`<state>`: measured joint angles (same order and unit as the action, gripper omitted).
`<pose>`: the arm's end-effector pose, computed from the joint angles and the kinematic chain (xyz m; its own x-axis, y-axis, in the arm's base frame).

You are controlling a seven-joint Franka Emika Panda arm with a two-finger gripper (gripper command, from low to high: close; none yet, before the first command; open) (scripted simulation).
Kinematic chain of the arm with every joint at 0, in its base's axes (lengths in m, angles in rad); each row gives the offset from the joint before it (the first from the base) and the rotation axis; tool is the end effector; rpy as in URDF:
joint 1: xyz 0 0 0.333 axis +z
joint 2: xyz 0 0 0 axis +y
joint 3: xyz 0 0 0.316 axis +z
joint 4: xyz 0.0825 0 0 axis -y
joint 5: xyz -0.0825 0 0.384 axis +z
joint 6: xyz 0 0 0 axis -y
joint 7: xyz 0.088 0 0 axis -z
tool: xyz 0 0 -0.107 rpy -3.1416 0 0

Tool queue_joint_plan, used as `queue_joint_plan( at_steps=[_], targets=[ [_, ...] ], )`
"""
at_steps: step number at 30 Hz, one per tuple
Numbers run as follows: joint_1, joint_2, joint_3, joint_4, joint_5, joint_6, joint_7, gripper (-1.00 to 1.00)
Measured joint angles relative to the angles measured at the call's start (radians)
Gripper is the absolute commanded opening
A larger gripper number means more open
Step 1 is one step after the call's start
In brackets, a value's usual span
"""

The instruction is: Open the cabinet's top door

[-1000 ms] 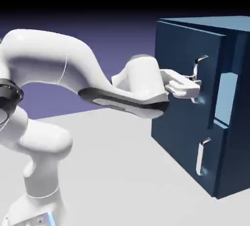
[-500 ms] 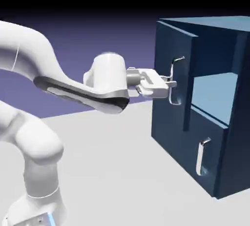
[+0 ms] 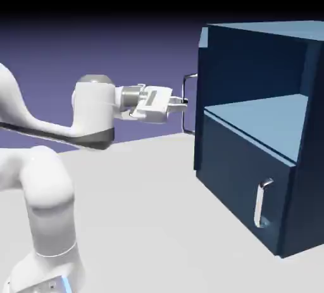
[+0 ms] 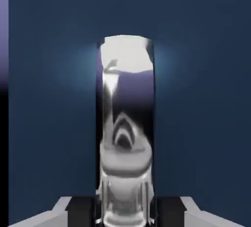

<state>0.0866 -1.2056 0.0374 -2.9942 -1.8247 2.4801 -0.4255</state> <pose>0.2599 0.0352 0.4894 0.3620 0.6068 -0.7076 0.3617 0.6082 0.7066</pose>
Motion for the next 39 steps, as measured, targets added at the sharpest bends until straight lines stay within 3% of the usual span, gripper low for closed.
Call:
queue_joint_plan(
  at_steps=[10, 18, 26, 39],
  targets=[
    [0.117, -0.137, 0.263, -0.057, 0.435, -0.236, -0.179, -1.00],
    [0.214, -0.104, 0.547, 0.012, 0.768, -0.516, -0.222, -1.00],
    [0.152, 0.033, 0.836, 0.216, 1.035, -0.806, -0.206, -1.00],
    [-0.233, 0.170, 1.226, 0.686, 1.279, -1.204, -0.202, -1.00]
  ],
)
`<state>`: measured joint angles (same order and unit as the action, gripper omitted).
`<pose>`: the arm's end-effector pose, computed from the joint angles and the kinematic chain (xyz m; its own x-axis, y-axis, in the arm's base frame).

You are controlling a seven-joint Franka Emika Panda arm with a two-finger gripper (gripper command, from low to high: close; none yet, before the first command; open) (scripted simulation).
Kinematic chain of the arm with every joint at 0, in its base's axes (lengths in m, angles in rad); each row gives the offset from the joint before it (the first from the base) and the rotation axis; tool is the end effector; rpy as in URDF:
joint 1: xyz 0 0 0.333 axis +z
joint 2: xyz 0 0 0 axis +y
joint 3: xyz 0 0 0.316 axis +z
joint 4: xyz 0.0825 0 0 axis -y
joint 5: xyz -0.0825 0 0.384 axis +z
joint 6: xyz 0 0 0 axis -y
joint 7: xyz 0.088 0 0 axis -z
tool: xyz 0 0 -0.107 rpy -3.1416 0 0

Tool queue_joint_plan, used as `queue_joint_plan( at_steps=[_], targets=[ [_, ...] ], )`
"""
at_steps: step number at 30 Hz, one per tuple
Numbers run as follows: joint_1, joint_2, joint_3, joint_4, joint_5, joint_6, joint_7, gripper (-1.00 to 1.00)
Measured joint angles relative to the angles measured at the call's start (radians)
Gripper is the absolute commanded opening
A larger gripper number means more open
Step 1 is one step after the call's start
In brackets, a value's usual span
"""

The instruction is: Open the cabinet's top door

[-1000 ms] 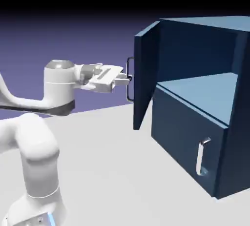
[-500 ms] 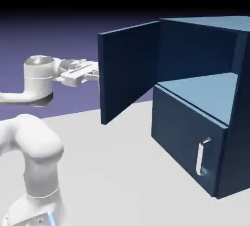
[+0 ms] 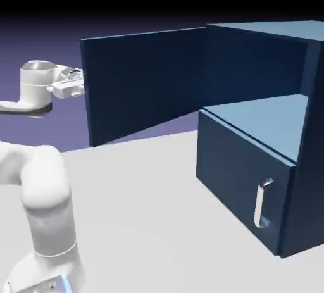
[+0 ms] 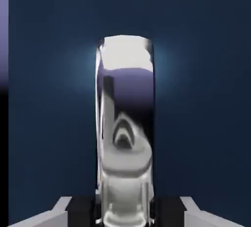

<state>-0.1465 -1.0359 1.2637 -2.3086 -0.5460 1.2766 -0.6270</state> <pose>0.1404 0.3328 0.4894 0.6644 0.2429 -0.7068 0.6640 0.2422 0.7074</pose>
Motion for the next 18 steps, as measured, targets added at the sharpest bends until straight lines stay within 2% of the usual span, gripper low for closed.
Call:
queue_joint_plan(
  at_steps=[18],
  targets=[
    [-0.567, -0.100, 0.294, 0.652, 0.133, -0.419, -0.125, -1.00]
  ],
)
